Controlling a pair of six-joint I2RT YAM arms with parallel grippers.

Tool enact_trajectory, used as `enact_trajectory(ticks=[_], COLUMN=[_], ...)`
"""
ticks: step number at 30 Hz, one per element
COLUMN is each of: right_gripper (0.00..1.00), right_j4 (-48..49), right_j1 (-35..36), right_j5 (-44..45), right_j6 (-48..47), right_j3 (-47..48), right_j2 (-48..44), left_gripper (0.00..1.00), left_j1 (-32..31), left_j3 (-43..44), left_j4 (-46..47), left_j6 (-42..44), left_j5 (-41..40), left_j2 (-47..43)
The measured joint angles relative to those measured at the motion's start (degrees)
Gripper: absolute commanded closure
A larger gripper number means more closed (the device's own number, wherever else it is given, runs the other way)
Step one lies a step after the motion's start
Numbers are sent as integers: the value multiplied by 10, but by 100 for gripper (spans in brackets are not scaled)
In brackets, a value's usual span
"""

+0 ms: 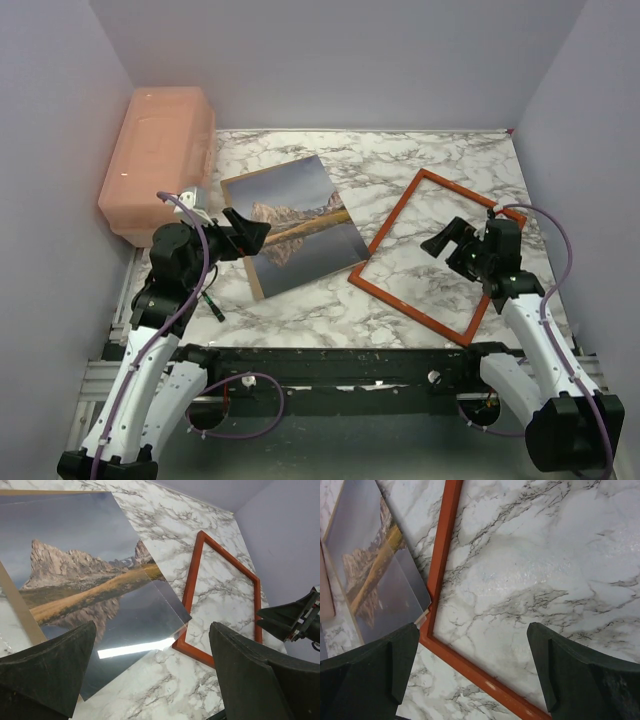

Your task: Put the photo into the frame

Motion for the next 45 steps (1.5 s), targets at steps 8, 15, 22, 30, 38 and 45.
enact_trajectory(ticks=[8, 15, 22, 30, 38, 45], right_gripper=[0, 0, 9, 19, 44, 83], right_j4=[2, 13, 29, 8, -66, -93], right_j1=[0, 14, 135, 216, 252, 261], right_j5=[-44, -63, -16, 76, 204, 271], right_j6=[6, 14, 38, 58, 56, 51], right_j3=[0, 25, 141, 312, 441, 451], right_j2=[71, 197, 342, 537, 632, 643], left_gripper=[2, 2, 2, 1, 2, 2], left_j1=[0, 0, 0, 0, 0, 0], left_j3=[0, 2, 30, 63, 76, 76], left_j4=[-2, 0, -28, -71, -92, -92], left_j6=[-10, -10, 16, 64, 86, 90], left_j5=[35, 104, 125, 124, 125, 130], left_j2=[41, 116, 136, 133, 103, 96])
